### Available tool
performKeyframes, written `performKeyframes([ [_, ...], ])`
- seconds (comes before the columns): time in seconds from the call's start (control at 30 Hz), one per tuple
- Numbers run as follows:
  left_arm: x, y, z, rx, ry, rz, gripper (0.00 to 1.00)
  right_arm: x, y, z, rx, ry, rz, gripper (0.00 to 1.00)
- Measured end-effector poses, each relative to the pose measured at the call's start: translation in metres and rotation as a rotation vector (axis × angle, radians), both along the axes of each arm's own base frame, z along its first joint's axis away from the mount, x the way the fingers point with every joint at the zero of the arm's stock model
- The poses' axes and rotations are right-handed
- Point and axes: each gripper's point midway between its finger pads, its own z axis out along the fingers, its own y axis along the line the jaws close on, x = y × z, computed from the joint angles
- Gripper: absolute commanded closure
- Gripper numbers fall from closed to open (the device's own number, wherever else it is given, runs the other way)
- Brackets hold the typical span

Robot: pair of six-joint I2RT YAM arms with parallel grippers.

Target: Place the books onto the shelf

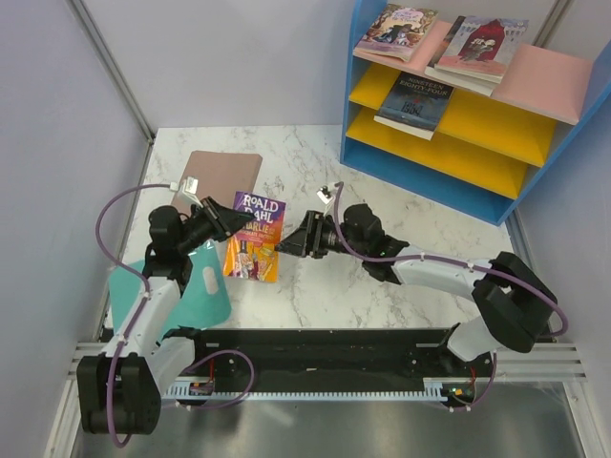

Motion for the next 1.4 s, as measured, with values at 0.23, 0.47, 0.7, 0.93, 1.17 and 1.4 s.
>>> performKeyframes([
  [0.23,0.018,-0.008,0.005,-0.08,0.031,-0.04,0.98,-0.003,-0.021,0.025,0.136,-0.042,-0.06,0.25],
  [0.47,0.031,-0.014,0.036,-0.157,-0.019,-0.069,0.98,-0.008,-0.022,0.015,0.222,0.021,-0.076,0.23],
  [0.7,0.032,-0.019,0.059,-0.202,-0.069,-0.098,0.98,-0.021,-0.004,0.007,0.246,0.043,-0.037,0.16],
  [0.93,0.029,-0.026,0.066,-0.232,-0.075,-0.12,0.98,-0.017,0.009,0.0,0.26,0.057,-0.042,0.16],
  [1.17,0.03,-0.026,0.069,-0.238,-0.084,-0.121,0.98,-0.011,0.014,0.006,0.302,0.066,-0.055,0.91],
  [1.4,0.032,-0.025,0.067,-0.238,-0.08,-0.117,0.76,-0.014,0.013,0.014,0.321,0.072,-0.05,1.0],
])
